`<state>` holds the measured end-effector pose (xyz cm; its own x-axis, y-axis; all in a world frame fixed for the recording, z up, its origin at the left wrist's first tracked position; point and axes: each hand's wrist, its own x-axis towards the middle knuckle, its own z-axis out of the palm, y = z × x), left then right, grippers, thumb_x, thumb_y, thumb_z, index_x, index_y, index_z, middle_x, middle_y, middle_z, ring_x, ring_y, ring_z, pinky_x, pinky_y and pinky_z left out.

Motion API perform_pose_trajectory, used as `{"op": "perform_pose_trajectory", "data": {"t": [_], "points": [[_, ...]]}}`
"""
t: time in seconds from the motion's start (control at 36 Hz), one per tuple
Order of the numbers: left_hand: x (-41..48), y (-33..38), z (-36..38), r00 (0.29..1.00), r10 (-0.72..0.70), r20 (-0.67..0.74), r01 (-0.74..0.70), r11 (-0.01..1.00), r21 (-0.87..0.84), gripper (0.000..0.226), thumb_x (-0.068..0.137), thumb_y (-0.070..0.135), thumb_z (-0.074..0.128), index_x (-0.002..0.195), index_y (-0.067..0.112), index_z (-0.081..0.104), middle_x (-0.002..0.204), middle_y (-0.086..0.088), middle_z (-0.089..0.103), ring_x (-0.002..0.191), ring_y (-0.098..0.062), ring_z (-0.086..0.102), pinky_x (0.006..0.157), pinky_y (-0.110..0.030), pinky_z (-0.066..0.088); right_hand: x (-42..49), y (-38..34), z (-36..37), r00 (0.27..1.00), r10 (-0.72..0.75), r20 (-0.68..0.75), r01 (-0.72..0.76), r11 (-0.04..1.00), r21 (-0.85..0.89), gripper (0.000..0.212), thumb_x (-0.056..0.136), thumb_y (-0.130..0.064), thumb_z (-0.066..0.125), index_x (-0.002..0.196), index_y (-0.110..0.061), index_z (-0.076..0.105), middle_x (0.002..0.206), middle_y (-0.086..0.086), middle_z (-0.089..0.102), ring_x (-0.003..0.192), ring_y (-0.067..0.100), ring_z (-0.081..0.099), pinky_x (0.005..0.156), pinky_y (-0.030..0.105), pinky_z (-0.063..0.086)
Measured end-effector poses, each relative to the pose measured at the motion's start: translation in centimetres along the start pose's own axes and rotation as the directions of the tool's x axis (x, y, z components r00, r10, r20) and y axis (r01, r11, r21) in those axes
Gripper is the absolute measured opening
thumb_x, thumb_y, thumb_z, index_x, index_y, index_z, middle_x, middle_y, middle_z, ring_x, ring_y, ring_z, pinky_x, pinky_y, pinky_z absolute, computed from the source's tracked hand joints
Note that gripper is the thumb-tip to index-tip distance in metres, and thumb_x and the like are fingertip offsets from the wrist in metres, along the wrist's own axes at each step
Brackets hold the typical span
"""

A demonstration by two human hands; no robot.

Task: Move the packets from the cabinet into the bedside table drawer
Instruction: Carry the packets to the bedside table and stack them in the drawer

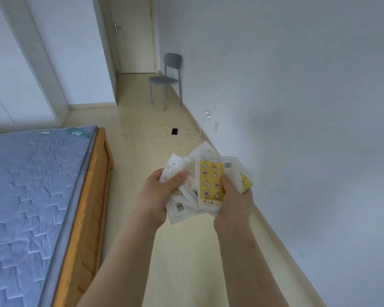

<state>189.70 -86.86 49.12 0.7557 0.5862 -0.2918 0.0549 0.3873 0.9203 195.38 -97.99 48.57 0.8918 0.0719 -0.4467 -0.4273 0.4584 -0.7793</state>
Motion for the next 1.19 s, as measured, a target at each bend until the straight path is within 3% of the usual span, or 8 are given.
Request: {"op": "perform_pose_trajectory", "data": {"t": [0.42, 0.5, 0.61, 0.72, 0.86, 0.97, 1.08, 1.19], "points": [[27.8, 7.5, 5.8, 0.981, 0.067, -0.184, -0.074, 0.997, -0.032, 0.011, 0.085, 0.017, 0.067, 0.092, 0.011, 0.061, 0.097, -0.016, 0.07, 0.086, -0.034, 0.067, 0.081, -0.05, 0.055, 25.7, -4.1, 17.9, 0.989, 0.031, 0.145, -0.021, 0.997, -0.07, 0.026, 0.086, -0.016, 0.066, 0.107, -0.016, 0.051, 0.097, 0.003, 0.066, 0.078, 0.021, 0.067, 0.065, 0.036, 0.057], [32.9, 9.5, 5.9, 0.964, 0.082, -0.254, -0.1, 0.993, -0.062, 0.008, 0.088, 0.018, 0.063, 0.093, 0.013, 0.059, 0.092, -0.012, 0.07, 0.078, -0.028, 0.067, 0.073, -0.043, 0.056, 30.0, -4.8, 22.6, 0.987, 0.02, 0.161, -0.007, 0.997, -0.082, 0.026, 0.086, -0.017, 0.067, 0.106, -0.017, 0.051, 0.098, 0.003, 0.065, 0.078, 0.02, 0.066, 0.066, 0.037, 0.057], [38.9, 11.1, 3.0, 0.893, 0.109, -0.436, -0.128, 0.992, -0.014, 0.012, 0.09, 0.023, 0.062, 0.096, 0.013, 0.059, 0.083, -0.006, 0.068, 0.069, -0.022, 0.065, 0.051, -0.028, 0.056, 34.4, -3.1, 28.7, 0.971, 0.074, 0.228, -0.046, 0.991, -0.125, 0.033, 0.088, -0.017, 0.066, 0.117, -0.015, 0.051, 0.107, 0.006, 0.066, 0.086, 0.025, 0.068, 0.066, 0.036, 0.057], [45.7, 12.5, -1.2, 0.791, 0.106, -0.603, -0.127, 0.992, 0.007, 0.008, 0.088, 0.027, 0.065, 0.085, 0.022, 0.059, 0.093, -0.01, 0.07, 0.089, -0.036, 0.067, 0.081, -0.054, 0.054, 38.3, -0.4, 35.4, 0.944, 0.148, 0.295, -0.112, 0.984, -0.136, 0.031, 0.087, -0.014, 0.066, 0.116, -0.017, 0.054, 0.108, 0.007, 0.067, 0.088, 0.026, 0.068, 0.074, 0.044, 0.057], [56.1, 16.2, -5.8, 0.706, 0.219, -0.674, -0.17, 0.976, 0.139, 0.013, 0.089, 0.028, 0.061, 0.082, 0.021, 0.053, 0.082, -0.004, 0.06, 0.085, -0.031, 0.06, 0.077, -0.044, 0.052, 43.4, 2.4, 45.5, 0.92, 0.169, 0.353, -0.132, 0.983, -0.125, 0.019, 0.088, -0.012, 0.065, 0.098, -0.025, 0.055, 0.097, 0.002, 0.068, 0.083, 0.023, 0.069, 0.076, 0.049, 0.057], [64.6, 20.5, -8.3, 0.743, 0.24, -0.625, -0.179, 0.971, 0.161, 0.014, 0.09, 0.028, 0.06, 0.1, 0.019, 0.056, 0.087, -0.001, 0.063, 0.085, -0.027, 0.063, 0.075, -0.045, 0.055, 47.2, 3.5, 54.3, 0.914, 0.146, 0.38, -0.105, 0.986, -0.127, 0.023, 0.088, -0.011, 0.065, 0.106, -0.023, 0.056, 0.098, 0.002, 0.068, 0.082, 0.023, 0.069, 0.076, 0.048, 0.057], [72.1, 24.2, -9.2, 0.807, 0.228, -0.546, -0.187, 0.974, 0.131, 0.006, 0.093, 0.022, 0.057, 0.09, 0.024, 0.052, 0.084, 0.002, 0.062, 0.074, -0.018, 0.061, 0.066, -0.035, 0.051, 51.0, 3.9, 62.3, 0.893, 0.155, 0.423, -0.129, 0.988, -0.09, 0.027, 0.087, -0.012, 0.065, 0.11, -0.022, 0.055, 0.103, 0.004, 0.069, 0.085, 0.024, 0.07, 0.072, 0.045, 0.058], [78.3, 25.9, -11.0, 0.867, 0.139, -0.478, -0.119, 0.99, 0.072, 0.008, 0.092, 0.017, 0.059, 0.087, 0.022, 0.055, 0.091, -0.007, 0.066, 0.084, -0.028, 0.065, 0.08, -0.048, 0.054, 55.0, 5.1, 68.4, 0.896, 0.172, 0.409, -0.153, 0.985, -0.081, 0.024, 0.087, -0.012, 0.065, 0.105, -0.022, 0.055, 0.104, 0.005, 0.069, 0.082, 0.024, 0.07, 0.072, 0.047, 0.058]]}}
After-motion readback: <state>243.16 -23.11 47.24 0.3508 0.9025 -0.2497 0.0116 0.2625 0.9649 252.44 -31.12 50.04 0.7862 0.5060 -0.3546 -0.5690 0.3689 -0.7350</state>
